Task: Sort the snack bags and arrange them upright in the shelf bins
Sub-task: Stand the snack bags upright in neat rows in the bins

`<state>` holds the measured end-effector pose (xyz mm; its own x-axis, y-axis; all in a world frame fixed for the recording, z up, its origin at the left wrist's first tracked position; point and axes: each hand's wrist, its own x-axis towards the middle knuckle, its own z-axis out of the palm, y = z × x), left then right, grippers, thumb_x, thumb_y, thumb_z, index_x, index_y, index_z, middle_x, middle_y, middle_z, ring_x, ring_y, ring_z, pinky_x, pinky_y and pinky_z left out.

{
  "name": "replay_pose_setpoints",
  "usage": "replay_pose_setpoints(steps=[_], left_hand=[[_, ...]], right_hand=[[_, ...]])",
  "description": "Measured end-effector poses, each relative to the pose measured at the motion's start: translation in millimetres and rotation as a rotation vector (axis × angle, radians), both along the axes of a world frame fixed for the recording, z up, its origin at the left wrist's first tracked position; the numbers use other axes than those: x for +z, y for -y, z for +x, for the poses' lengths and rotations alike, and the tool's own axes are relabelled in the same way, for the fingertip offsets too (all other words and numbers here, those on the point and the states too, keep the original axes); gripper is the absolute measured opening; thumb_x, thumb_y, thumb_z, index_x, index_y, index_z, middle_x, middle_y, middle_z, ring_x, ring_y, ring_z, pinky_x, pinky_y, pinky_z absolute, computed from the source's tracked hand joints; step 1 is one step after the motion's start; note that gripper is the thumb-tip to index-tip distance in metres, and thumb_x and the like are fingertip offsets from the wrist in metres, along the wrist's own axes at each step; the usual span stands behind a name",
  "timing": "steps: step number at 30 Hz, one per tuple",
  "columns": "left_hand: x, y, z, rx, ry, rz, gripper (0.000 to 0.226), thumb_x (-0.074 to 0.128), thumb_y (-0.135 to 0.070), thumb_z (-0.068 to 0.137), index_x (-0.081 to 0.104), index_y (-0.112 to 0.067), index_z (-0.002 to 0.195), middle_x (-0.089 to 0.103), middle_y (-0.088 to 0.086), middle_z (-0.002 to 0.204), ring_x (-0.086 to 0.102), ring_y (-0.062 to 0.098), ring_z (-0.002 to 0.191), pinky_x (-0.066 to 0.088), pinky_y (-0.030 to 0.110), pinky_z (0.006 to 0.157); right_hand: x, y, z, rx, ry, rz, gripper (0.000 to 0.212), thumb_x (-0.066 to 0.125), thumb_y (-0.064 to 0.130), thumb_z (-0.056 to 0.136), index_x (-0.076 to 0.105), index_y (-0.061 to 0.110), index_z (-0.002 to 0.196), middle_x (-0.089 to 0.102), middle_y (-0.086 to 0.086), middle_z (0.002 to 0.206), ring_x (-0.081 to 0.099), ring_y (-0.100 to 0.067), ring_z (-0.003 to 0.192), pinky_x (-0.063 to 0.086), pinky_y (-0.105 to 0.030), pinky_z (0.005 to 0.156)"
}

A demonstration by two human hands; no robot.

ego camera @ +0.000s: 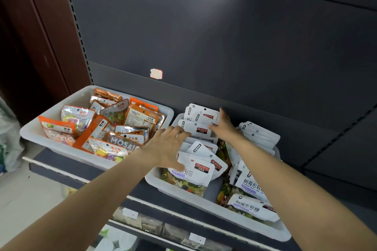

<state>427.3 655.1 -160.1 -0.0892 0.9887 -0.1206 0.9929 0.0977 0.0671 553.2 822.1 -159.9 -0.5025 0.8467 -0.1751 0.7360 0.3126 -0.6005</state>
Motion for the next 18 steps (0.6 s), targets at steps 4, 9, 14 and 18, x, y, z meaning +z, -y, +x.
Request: replay_pose_setpoints(steps=[4, 9, 14, 18], left_hand=[[-4, 5, -3, 0.007, 0.054, 0.01, 0.094, 0.07, -0.055, 0.074, 0.016, -0.027, 0.146, 0.018, -0.002, 0.151, 0.017, 0.021, 0.139, 0.017, 0.043, 0.115], [-4, 10, -1, 0.01, 0.096, 0.016, 0.092, 0.07, -0.053, 0.075, 0.017, -0.03, 0.146, 0.02, -0.004, 0.149, 0.019, 0.018, 0.137, 0.02, 0.043, 0.114], [-1, 31, 1, -0.04, 0.143, 0.076, 0.084, 0.069, -0.047, 0.077, 0.023, -0.028, 0.145, 0.025, -0.006, 0.142, 0.022, 0.014, 0.129, 0.027, 0.031, 0.109], [-4, 24, -2, 0.051, 0.252, 0.045, 0.096, 0.074, -0.032, 0.076, 0.012, -0.029, 0.149, 0.013, -0.002, 0.152, 0.012, 0.021, 0.141, 0.024, 0.037, 0.114]], right_hand=[[-6, -17, -11, -0.028, 0.03, 0.101, 0.041, 0.062, 0.018, 0.09, 0.052, 0.01, 0.129, 0.048, -0.013, 0.134, 0.051, -0.027, 0.12, 0.043, -0.035, 0.099], [-3, -7, -6, 0.095, -0.002, 0.175, 0.013, 0.064, 0.011, 0.088, 0.063, 0.007, 0.101, 0.067, -0.009, 0.105, 0.063, -0.024, 0.097, 0.047, -0.029, 0.078], [16, 18, 16, 0.272, -0.135, 0.114, 0.004, 0.064, 0.011, 0.088, 0.062, 0.008, 0.09, 0.069, -0.004, 0.096, 0.065, -0.02, 0.089, 0.051, -0.035, 0.077], [11, 26, 20, 0.216, -0.06, 0.08, 0.027, 0.05, 0.011, 0.096, 0.052, 0.016, 0.123, 0.06, -0.002, 0.12, 0.057, -0.019, 0.106, 0.044, -0.029, 0.082]])
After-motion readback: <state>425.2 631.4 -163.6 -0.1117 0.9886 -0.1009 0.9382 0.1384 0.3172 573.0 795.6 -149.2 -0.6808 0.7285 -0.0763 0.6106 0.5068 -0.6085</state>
